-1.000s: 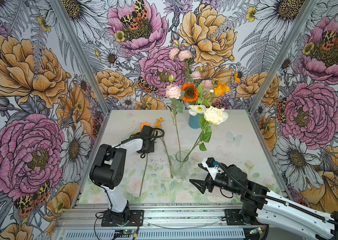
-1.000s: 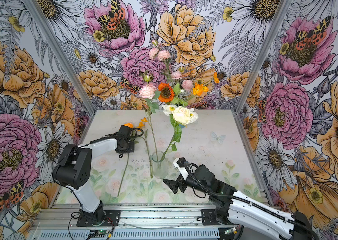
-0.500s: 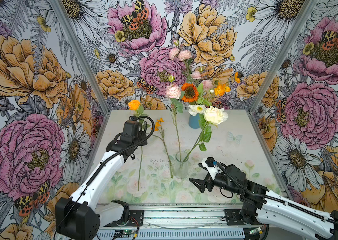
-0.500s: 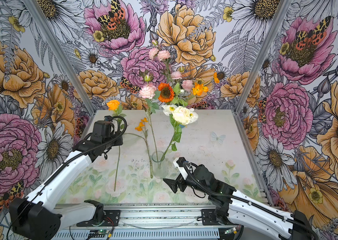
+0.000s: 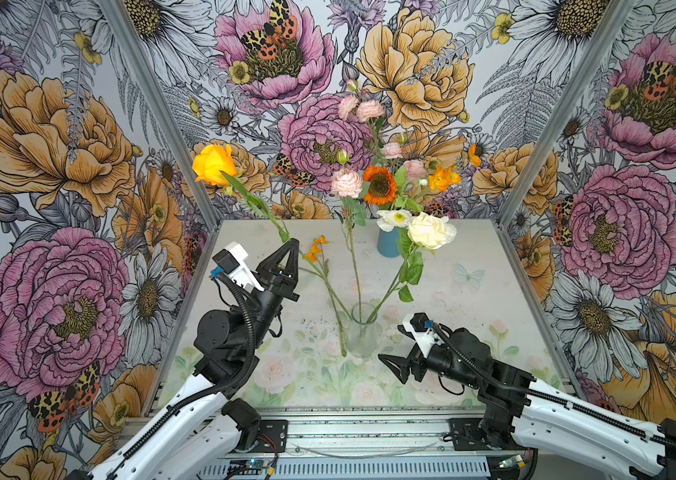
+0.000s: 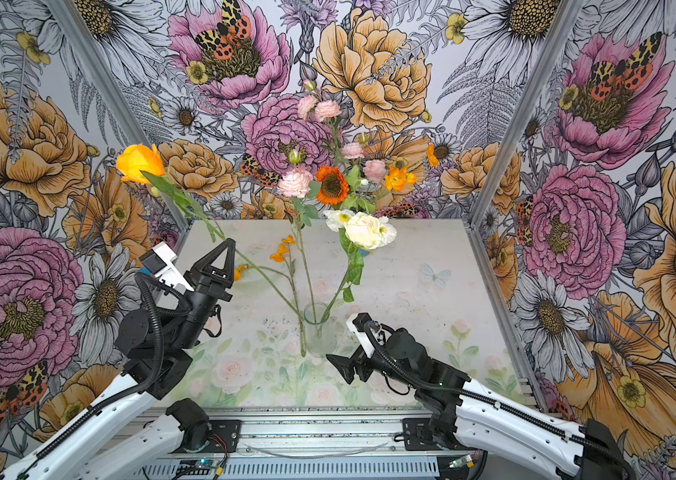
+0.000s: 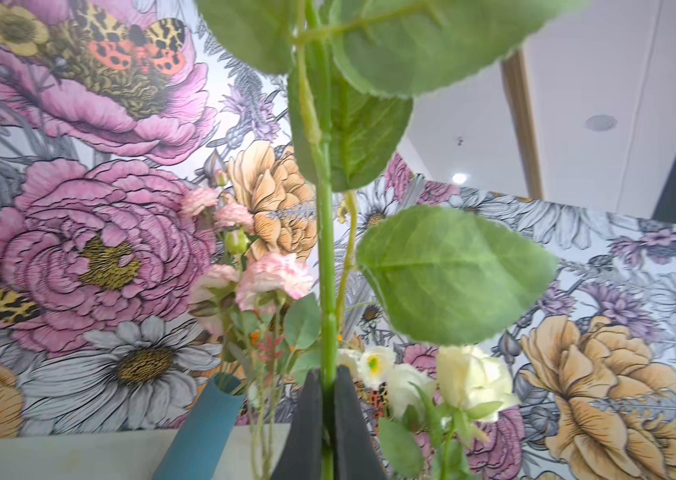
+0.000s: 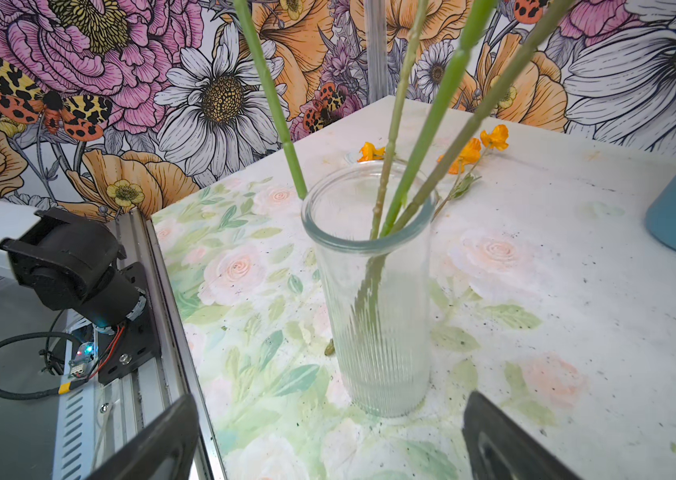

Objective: Arrange the flowers into the vase
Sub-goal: 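Carry the yellow rose over the glass vase and lower its stem in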

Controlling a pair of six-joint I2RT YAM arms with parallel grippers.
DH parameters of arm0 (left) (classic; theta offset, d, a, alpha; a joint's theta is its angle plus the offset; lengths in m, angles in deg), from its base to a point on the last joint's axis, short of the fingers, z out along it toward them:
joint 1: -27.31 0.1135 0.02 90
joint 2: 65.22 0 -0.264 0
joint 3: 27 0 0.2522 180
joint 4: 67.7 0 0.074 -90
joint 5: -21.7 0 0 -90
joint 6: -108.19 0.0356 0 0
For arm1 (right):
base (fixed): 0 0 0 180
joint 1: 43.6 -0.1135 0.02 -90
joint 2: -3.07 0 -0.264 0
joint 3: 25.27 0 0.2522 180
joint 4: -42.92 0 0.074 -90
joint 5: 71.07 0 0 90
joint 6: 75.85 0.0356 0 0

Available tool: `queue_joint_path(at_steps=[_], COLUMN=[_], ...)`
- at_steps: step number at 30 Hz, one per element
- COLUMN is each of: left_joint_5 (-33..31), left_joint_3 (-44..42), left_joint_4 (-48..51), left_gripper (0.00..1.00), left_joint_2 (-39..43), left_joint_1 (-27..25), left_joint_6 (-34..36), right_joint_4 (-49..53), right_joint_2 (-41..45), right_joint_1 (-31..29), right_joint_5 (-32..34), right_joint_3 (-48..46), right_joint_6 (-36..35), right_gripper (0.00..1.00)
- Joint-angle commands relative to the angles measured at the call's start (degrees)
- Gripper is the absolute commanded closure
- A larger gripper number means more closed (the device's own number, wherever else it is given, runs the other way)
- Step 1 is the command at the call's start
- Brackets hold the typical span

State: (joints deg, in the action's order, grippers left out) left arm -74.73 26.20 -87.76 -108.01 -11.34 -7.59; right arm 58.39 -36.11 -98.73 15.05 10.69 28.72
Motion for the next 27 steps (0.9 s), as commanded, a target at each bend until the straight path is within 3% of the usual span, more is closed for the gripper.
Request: queue_joint_path(at_steps=[1,10,27], left_joint_5=[-2.69,-1.56,-3.58], left_joint_3=[3.04,0.76,-3.73], left_joint_4=[-13.81,-19.7,-18.38], left_gripper=[1.0,1.0,1.0], left_joint_2=[-3.13,-9.39,-6.85], left_joint_1=[-4.22,-9.29,-10.86], left_joint_6=[6.13,19.1,19.76], right_joint_4=[-1.37,-0.42,-0.56], right_joint_2=[0.64,2.7,0.07], right_joint_1=[0.27,0.25,0.37], right_joint_5=[-0.58,-0.42,-1.17], right_joint_3=[-0.21,-0.56,0.88], right_joint_6=[1.12,0.55,-0.5], right_gripper=[0.01,0.0,0.01])
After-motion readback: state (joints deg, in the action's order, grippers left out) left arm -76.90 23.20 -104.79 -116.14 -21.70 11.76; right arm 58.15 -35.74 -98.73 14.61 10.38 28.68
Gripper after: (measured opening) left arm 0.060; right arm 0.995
